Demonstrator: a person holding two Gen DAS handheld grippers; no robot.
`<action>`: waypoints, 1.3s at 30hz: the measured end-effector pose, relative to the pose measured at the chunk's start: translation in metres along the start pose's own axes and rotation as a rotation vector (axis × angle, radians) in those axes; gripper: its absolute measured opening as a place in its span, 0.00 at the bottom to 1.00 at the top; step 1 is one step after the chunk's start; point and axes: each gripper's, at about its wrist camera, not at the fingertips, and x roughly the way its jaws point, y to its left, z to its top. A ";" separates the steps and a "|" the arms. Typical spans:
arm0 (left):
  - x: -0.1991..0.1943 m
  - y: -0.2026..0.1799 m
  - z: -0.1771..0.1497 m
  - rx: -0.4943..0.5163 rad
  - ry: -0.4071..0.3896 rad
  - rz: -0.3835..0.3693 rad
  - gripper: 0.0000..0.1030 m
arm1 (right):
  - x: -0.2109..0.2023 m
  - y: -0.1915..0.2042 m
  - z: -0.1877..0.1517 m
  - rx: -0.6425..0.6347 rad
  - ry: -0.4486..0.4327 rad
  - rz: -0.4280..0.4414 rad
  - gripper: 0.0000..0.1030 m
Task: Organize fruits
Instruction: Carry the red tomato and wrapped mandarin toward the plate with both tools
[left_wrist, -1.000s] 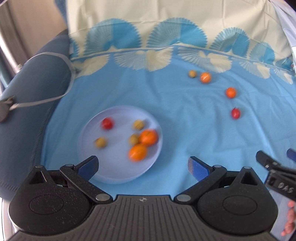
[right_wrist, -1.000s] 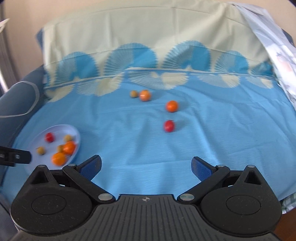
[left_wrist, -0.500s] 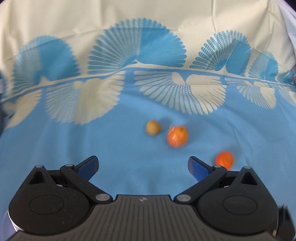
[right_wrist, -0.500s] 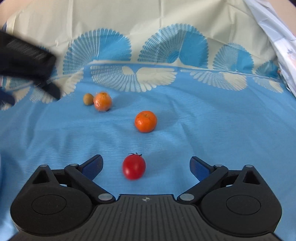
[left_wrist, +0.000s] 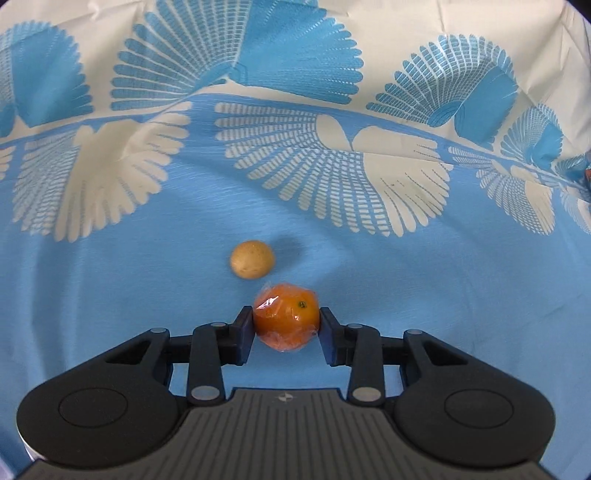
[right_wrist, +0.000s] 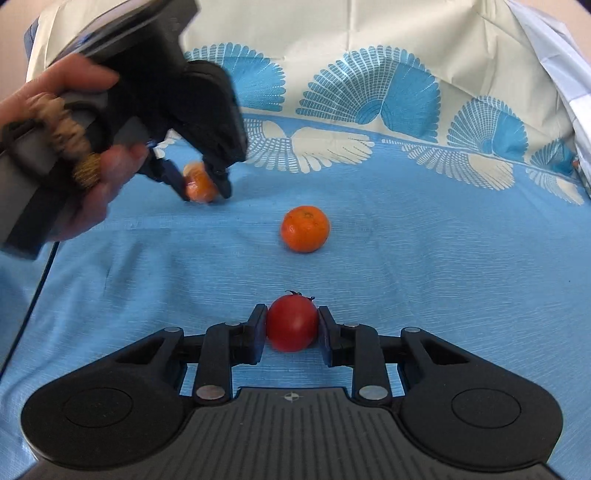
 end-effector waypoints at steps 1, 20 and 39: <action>-0.010 0.003 -0.004 0.005 -0.008 -0.001 0.39 | -0.001 -0.002 0.000 0.013 -0.003 -0.004 0.29; -0.272 0.078 -0.155 0.001 -0.032 0.102 0.39 | -0.186 0.010 0.007 0.159 0.008 0.180 0.29; -0.427 0.171 -0.269 -0.133 -0.135 0.192 0.39 | -0.341 0.117 -0.003 0.001 -0.038 0.454 0.29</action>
